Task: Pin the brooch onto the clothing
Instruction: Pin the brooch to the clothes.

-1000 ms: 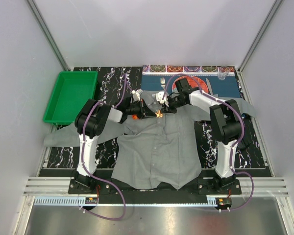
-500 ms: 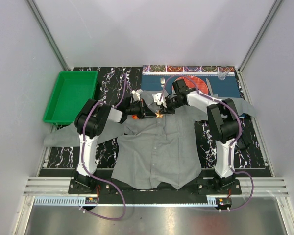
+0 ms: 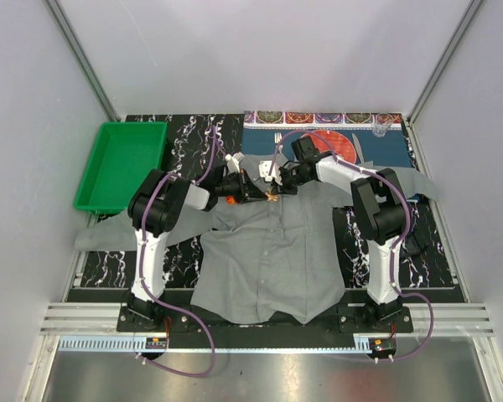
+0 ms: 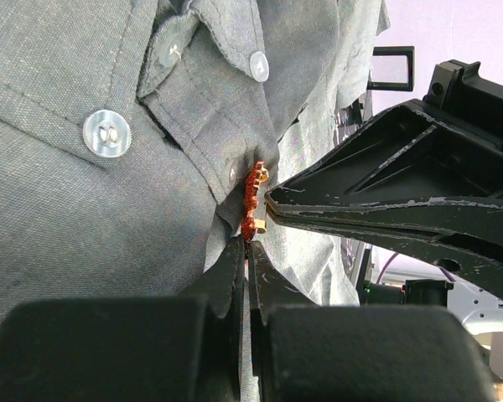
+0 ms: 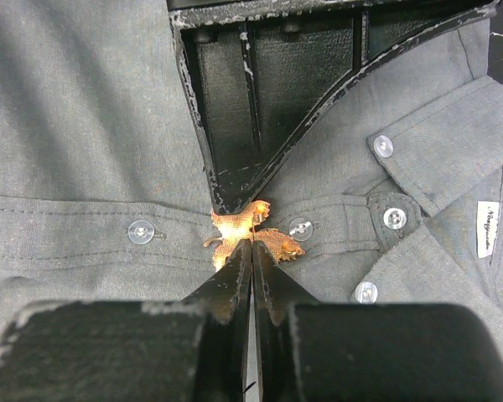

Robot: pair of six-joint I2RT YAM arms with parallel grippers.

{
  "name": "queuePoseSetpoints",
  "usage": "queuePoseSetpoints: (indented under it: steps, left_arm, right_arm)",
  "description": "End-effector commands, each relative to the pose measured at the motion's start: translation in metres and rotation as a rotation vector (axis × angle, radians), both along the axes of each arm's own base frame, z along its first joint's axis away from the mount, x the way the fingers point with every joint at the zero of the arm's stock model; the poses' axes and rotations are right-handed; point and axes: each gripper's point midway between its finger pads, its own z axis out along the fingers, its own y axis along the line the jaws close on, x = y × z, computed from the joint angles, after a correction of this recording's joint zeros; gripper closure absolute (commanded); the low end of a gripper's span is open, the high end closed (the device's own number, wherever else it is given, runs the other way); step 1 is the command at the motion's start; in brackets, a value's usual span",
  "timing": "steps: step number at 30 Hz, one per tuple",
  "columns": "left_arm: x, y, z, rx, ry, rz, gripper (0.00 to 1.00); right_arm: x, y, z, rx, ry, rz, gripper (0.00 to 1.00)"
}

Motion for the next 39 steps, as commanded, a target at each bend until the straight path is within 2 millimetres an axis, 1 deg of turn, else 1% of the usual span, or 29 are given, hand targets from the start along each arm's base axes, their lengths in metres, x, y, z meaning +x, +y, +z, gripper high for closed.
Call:
queuePoseSetpoints:
  steps: [1,6,12,20,27,30,39]
  left_arm:
    - [0.002,-0.007,0.020,-0.044,-0.074,-0.039,1.00]
    - [0.002,-0.007,0.020,-0.045,-0.074,-0.038,1.00]
    - [0.002,-0.007,0.019,-0.042,-0.073,-0.039,1.00]
    - [0.001,-0.005,0.015,-0.030,-0.069,-0.036,1.00]
    - [0.001,-0.004,0.010,-0.010,-0.045,-0.030,1.00]
    - [-0.001,-0.004,0.006,-0.005,-0.032,-0.030,1.00]
    - [-0.001,-0.004,0.004,-0.009,-0.015,-0.025,1.00]
  right_arm:
    - [0.013,0.010,0.000,-0.006,-0.061,0.000,0.92]
    - [0.014,0.010,-0.005,-0.023,-0.069,0.000,0.93]
    - [0.019,0.012,-0.008,-0.035,-0.076,-0.030,0.93]
    - [0.026,0.012,-0.009,-0.047,-0.067,-0.080,0.94]
    - [0.031,0.012,-0.003,-0.028,-0.073,-0.113,0.95]
    - [0.032,0.013,-0.003,-0.024,-0.070,-0.128,0.95]
    - [0.032,0.012,-0.005,-0.032,-0.074,-0.133,0.94]
